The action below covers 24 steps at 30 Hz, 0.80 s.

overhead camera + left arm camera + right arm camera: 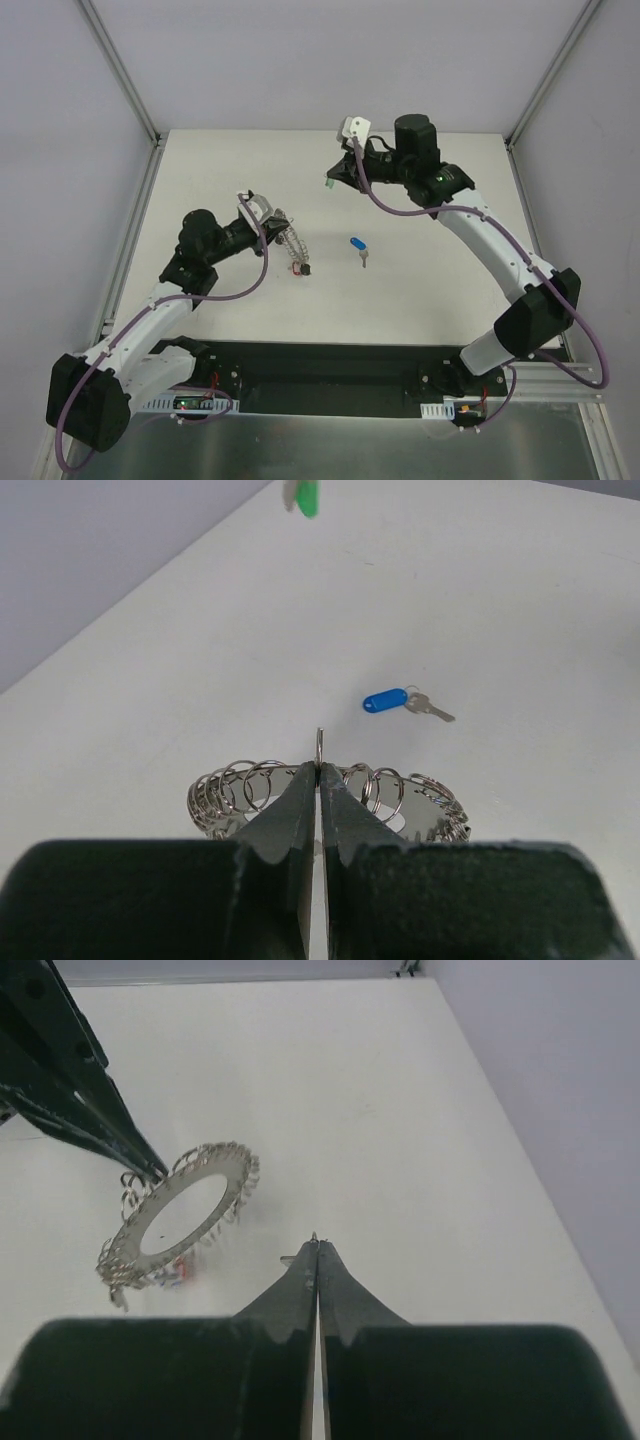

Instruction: Put the keys on the keyring

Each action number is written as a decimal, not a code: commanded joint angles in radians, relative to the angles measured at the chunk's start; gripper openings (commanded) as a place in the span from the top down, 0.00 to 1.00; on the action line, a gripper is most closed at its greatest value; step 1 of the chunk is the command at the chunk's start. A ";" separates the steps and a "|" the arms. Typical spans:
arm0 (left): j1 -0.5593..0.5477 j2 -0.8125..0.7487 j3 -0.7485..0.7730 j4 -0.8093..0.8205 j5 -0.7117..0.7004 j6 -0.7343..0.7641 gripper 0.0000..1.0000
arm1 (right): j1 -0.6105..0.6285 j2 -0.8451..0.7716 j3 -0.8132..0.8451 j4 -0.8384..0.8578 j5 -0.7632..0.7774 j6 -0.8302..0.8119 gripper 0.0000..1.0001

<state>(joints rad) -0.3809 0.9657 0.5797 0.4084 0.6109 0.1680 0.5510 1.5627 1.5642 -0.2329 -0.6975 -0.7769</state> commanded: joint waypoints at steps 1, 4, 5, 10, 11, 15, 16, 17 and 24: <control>-0.009 -0.081 0.051 -0.011 -0.131 0.090 1.00 | 0.006 -0.131 -0.127 -0.014 0.160 0.223 0.99; -0.009 -0.100 0.054 -0.032 -0.168 0.103 1.00 | 0.006 -0.229 -0.254 -0.112 0.298 0.271 0.99; -0.009 -0.104 0.058 -0.039 -0.186 0.102 1.00 | 0.004 -0.255 -0.286 -0.146 0.338 0.280 0.99; -0.009 -0.116 0.068 -0.065 -0.237 0.111 1.00 | 0.004 -0.430 -0.443 -0.420 0.573 0.370 0.99; -0.009 -0.116 0.069 -0.065 -0.234 0.110 1.00 | 0.004 -0.453 -0.460 -0.457 0.599 0.387 0.99; -0.012 -0.110 0.075 -0.069 -0.247 0.094 1.00 | 0.004 -0.530 -0.536 -0.624 0.691 0.462 0.99; -0.012 -0.105 0.075 -0.072 -0.258 0.093 1.00 | 0.006 -0.535 -0.567 -0.637 0.735 0.479 0.99; -0.012 -0.101 0.075 -0.075 -0.278 0.091 1.00 | 0.007 -0.536 -0.582 -0.646 0.747 0.487 0.99; -0.021 -0.099 0.072 -0.075 -0.382 0.074 1.00 | 0.062 -0.355 -0.622 -0.684 0.803 0.515 0.99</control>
<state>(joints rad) -0.3878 0.8814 0.5999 0.2893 0.3191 0.2512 0.5632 1.0988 0.9318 -0.8482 0.0208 -0.3145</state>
